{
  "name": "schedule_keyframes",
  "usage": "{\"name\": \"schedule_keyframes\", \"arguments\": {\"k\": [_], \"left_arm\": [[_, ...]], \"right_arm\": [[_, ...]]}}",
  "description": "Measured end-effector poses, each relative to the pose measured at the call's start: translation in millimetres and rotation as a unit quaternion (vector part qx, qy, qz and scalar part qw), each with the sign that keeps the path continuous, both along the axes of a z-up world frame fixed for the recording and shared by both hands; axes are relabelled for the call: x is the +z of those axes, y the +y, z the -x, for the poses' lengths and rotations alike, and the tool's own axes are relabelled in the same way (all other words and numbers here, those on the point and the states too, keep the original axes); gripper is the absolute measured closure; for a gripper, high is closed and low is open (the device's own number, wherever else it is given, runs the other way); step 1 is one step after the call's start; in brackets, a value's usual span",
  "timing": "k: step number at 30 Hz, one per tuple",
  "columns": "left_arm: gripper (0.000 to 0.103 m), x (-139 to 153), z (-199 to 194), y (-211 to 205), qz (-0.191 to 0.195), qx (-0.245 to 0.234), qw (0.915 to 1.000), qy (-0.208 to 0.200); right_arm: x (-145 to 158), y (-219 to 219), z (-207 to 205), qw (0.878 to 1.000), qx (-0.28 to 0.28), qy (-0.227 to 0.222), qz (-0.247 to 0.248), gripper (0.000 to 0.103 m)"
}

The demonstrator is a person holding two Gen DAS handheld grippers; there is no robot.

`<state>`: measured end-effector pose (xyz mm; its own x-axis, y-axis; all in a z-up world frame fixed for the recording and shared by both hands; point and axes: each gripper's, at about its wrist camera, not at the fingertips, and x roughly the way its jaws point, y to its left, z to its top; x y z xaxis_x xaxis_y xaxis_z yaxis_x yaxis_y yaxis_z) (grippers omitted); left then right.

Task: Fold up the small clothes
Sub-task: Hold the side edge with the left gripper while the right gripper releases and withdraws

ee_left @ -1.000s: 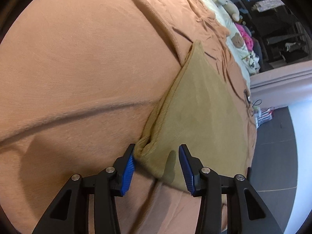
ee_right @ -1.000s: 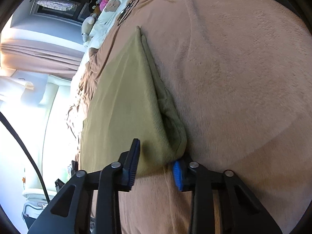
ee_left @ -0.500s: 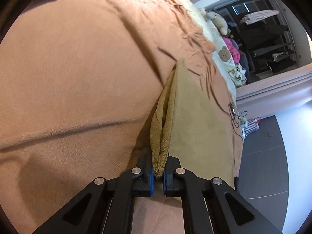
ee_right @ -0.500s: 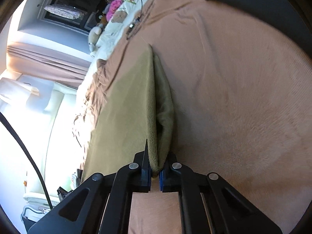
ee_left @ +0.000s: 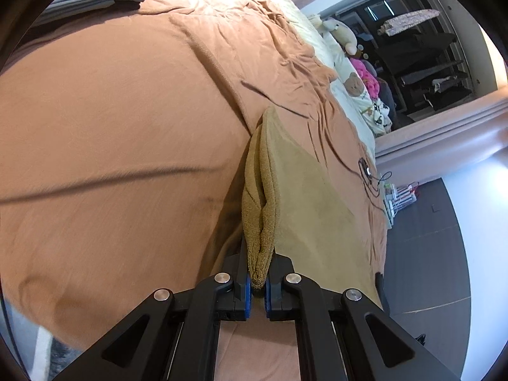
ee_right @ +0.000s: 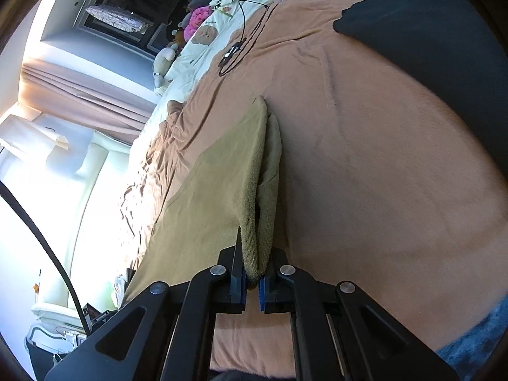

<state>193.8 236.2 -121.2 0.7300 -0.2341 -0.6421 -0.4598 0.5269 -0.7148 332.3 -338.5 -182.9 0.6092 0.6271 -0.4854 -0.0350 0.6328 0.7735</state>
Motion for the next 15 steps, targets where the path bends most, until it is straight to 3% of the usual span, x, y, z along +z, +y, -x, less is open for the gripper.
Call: {"name": "schedule_keyframes", "arguments": {"k": [15], "left_arm": [[0.098, -26.6, 40.6, -12.3, 0.017, -0.010, 0.9998, 0.007]], "right_arm": [[-9.4, -14.6, 25.7, 0.999, 0.005, 0.034, 0.036, 0.101]]}}
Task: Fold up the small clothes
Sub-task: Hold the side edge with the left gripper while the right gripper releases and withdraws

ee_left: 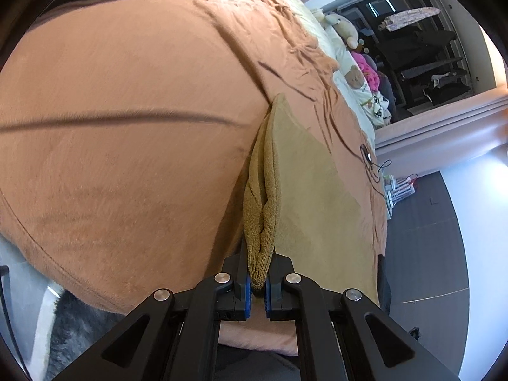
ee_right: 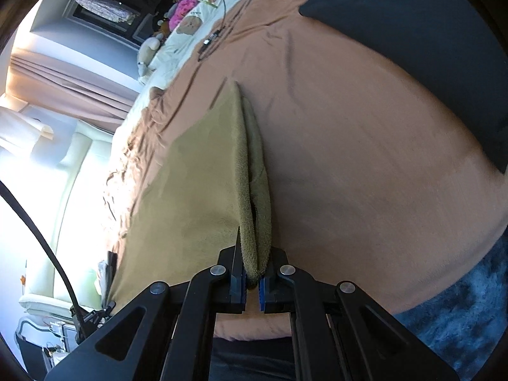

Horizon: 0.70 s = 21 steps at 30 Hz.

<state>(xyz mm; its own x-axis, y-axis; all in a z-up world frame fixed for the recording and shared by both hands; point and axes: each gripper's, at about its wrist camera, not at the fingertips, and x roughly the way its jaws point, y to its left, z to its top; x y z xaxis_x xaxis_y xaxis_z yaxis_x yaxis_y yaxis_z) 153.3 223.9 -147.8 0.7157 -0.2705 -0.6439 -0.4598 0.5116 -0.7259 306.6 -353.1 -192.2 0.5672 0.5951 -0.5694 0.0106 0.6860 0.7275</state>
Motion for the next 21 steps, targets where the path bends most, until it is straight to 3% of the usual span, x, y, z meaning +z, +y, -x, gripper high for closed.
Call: {"name": "schedule_keyframes", "arguments": {"k": [5, 8, 10, 15, 21], "left_arm": [[0.097, -18.7, -1.8, -1.4, 0.006, -0.008, 0.9997, 0.020], [0.097, -25.8, 0.0, -0.2, 0.018, -0.009, 0.9996, 0.019], [0.095, -27.5, 1.3, -1.2, 0.021, -0.014, 0.9995, 0.020], [0.082, -33.2, 5.1, -2.6, 0.031, -0.012, 0.9993, 0.016], [0.082, -37.7, 8.1, -5.7, 0.049, -0.007, 0.9987, 0.010]], "right_arm": [[-3.4, 5.7, -4.9, 0.999, 0.003, 0.031, 0.041, 0.098], [17.7, 5.1, -0.6, 0.996, -0.005, 0.028, 0.084, 0.087], [38.8, 1.7, 6.1, 0.994, -0.015, 0.016, 0.103, 0.078], [90.6, 9.9, 22.2, 0.993, -0.012, -0.030, 0.117, 0.078], [125.1, 64.9, 25.6, 0.985, 0.049, -0.065, 0.151, 0.078]]}}
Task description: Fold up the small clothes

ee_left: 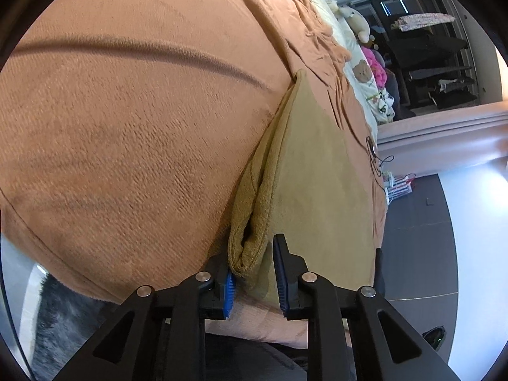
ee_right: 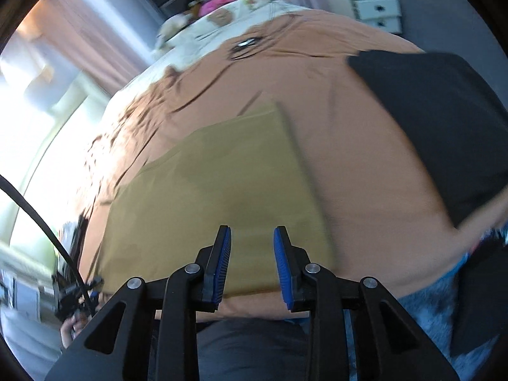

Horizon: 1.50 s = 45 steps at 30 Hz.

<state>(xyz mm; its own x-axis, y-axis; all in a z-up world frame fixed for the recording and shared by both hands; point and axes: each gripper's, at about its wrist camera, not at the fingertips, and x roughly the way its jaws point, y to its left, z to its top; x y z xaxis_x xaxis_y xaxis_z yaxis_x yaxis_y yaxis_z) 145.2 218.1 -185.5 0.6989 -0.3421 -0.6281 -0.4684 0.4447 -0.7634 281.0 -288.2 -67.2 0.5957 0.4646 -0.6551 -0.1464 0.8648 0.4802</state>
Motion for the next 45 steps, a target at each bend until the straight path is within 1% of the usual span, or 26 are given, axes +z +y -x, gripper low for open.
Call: {"name": "schedule_keyframes", "arguments": {"k": [4, 7, 10, 13, 17, 19, 21, 26, 30, 32, 36, 40, 42, 45], "left_arm": [[0.081, 1.4, -1.4, -1.4, -0.003, 0.006, 1.0000, 0.005], [0.081, 0.5, -2.9, -4.1, -0.005, 0.012, 0.9999, 0.007], [0.081, 0.0, -4.9, -9.1, -0.014, 0.015, 0.9997, 0.011], [0.081, -0.9, -3.8, -8.8, -0.013, 0.026, 0.9996, 0.006], [0.081, -3.5, 0.5, -7.7, -0.009, 0.038, 0.9992, 0.001], [0.081, -1.8, 2.2, -9.8, -0.015, 0.042, 0.9990, 0.001], [0.081, -0.9, 6.7, -11.5, -0.022, 0.048, 0.9986, 0.003], [0.087, -0.1, 11.2, -10.5, -0.030, 0.065, 0.9975, 0.006], [0.091, -1.6, 14.8, -8.5, -0.027, 0.072, 0.9970, 0.004], [0.091, -3.0, 17.3, -7.3, -0.023, 0.077, 0.9968, 0.002], [0.092, -3.3, 18.4, -5.6, -0.018, 0.081, 0.9966, 0.000], [0.092, -4.5, 20.1, -4.0, -0.011, 0.084, 0.9964, -0.004], [0.093, -5.2, 21.5, -3.4, -0.008, 0.085, 0.9963, -0.006], [0.093, -4.8, 22.2, -4.0, -0.007, 0.087, 0.9962, -0.008]], "right_arm": [[-0.9, 35.5, -4.2, 0.999, 0.039, -0.003, 0.017, 0.078], [-5.5, 55.5, -14.6, 0.998, 0.056, -0.001, 0.029, 0.078], [-7.9, 80.9, -24.8, 0.995, 0.077, -0.010, 0.060, 0.078], [-9.7, 101.9, -27.9, 0.993, 0.091, -0.016, 0.080, 0.078], [-17.8, 123.5, -40.4, 0.991, 0.097, -0.010, 0.090, 0.078], [-25.9, 136.1, -40.2, 0.991, 0.106, -0.001, 0.086, 0.078], [-38.4, 151.4, -45.7, 0.989, 0.124, 0.018, 0.077, 0.078], [-66.1, 188.0, -54.5, 0.980, 0.162, 0.047, 0.105, 0.078], [-80.6, 206.9, -58.5, 0.974, 0.179, 0.054, 0.125, 0.078], [-86.3, 215.0, -57.3, 0.971, 0.184, 0.052, 0.147, 0.078], [-86.6, 221.7, -54.6, 0.964, 0.195, 0.044, 0.175, 0.078], [-84.8, 233.6, -46.4, 0.954, 0.220, 0.048, 0.200, 0.079], [-82.1, 234.3, -46.6, 0.953, 0.226, 0.054, 0.195, 0.082], [-72.6, 230.0, -52.8, 0.958, 0.218, 0.053, 0.180, 0.083]]}}
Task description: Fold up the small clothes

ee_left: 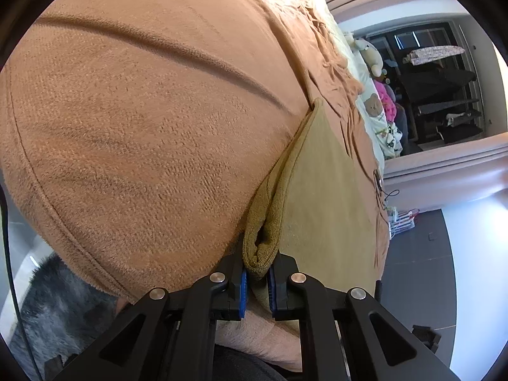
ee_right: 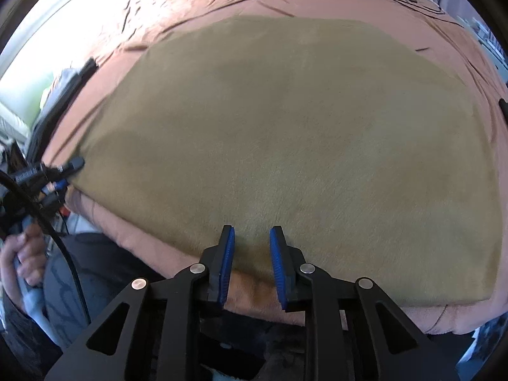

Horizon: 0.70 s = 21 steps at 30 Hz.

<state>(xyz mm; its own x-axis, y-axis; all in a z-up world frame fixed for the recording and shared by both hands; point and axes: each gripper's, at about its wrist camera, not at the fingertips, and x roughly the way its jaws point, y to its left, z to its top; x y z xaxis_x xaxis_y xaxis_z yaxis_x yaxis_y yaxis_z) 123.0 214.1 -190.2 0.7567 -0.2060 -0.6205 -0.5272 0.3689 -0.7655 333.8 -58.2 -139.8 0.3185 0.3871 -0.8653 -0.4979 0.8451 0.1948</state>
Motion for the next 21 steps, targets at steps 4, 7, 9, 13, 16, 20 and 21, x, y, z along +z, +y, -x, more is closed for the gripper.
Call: {"name": "schedule_keyframes", "arguments": {"k": [4, 7, 9, 13, 16, 20, 21], "left_arm": [[0.093, -0.1, 0.1, 0.5, 0.002, 0.002, 1.0000, 0.000], [0.093, -0.3, 0.5, 0.1, 0.003, 0.004, 1.0000, 0.000], [0.093, -0.6, 0.6, -0.4, 0.003, 0.007, 1.0000, 0.005], [0.093, 1.8, -0.3, -3.4, -0.005, 0.009, 0.9998, 0.015], [0.093, 1.4, -1.0, -3.6, -0.005, 0.010, 0.9998, 0.019], [0.093, -1.3, 0.4, -1.9, 0.001, 0.012, 0.9998, 0.016], [0.093, -2.0, 0.8, -1.7, 0.004, 0.013, 0.9998, 0.015]], "right_arm": [[4.3, 4.5, -16.1, 1.000, -0.005, -0.008, -0.001, 0.087], [-1.3, 11.5, -28.7, 1.000, -0.012, -0.003, -0.002, 0.089], [-6.3, 15.0, -39.4, 1.000, -0.017, 0.001, -0.003, 0.090], [-15.6, 26.9, -62.9, 1.000, -0.026, 0.013, -0.007, 0.094], [-15.1, 39.0, -79.4, 1.000, -0.029, 0.008, -0.008, 0.096], [-13.9, 50.3, -103.9, 0.999, -0.037, 0.004, -0.007, 0.098], [-14.1, 53.4, -109.7, 0.999, -0.038, 0.004, -0.006, 0.098]]}}
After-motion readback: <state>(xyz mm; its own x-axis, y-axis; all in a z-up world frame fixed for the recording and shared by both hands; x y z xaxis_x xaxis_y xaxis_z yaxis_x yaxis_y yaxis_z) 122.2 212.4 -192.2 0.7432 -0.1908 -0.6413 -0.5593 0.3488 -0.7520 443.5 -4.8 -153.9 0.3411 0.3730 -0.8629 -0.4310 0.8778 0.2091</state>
